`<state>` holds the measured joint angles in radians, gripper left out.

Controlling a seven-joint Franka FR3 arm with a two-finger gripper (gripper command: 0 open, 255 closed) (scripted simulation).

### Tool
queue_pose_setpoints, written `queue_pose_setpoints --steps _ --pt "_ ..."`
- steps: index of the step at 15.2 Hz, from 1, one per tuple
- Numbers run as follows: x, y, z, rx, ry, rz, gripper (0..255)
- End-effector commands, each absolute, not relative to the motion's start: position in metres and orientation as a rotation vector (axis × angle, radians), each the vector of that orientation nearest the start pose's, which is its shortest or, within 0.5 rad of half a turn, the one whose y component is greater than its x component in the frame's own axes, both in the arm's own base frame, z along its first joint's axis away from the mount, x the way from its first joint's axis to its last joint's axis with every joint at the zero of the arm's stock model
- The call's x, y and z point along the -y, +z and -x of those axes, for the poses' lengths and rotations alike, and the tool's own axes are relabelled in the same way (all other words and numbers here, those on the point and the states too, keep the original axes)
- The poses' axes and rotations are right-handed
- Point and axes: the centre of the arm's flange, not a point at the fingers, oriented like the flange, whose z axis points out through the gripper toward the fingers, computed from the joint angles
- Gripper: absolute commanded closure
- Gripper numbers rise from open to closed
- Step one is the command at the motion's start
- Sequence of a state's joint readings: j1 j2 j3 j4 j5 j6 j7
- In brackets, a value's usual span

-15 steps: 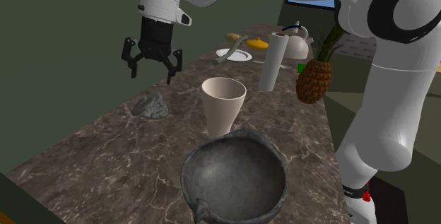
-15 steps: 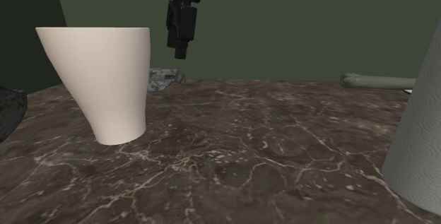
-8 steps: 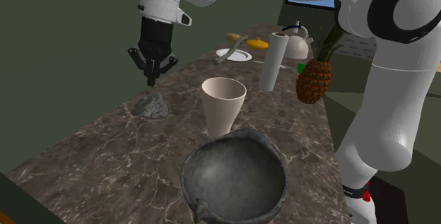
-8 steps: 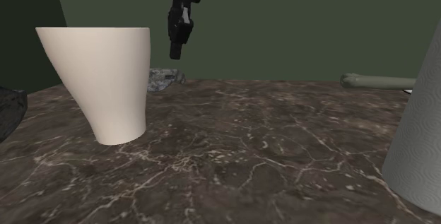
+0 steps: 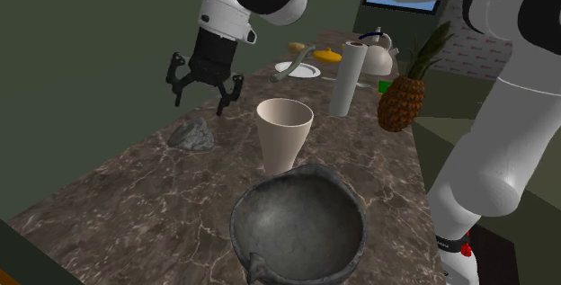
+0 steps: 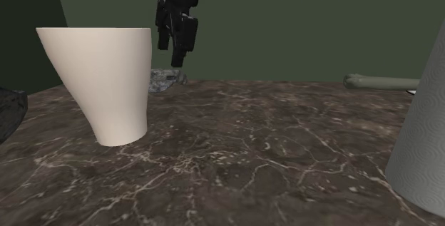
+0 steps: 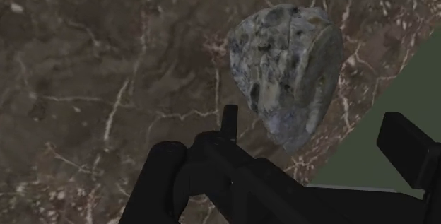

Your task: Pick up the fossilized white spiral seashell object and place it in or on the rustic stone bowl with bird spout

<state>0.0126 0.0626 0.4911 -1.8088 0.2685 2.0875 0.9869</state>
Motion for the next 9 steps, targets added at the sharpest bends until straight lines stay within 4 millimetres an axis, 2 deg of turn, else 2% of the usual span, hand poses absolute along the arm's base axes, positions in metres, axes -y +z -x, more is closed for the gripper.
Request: queue_pose_setpoints --steps 1,9 --pt "-0.275 0.512 -0.487 -0.499 -0.102 2.606 0" --pt "-0.292 0.475 -0.49 -0.475 -0.111 2.599 0"
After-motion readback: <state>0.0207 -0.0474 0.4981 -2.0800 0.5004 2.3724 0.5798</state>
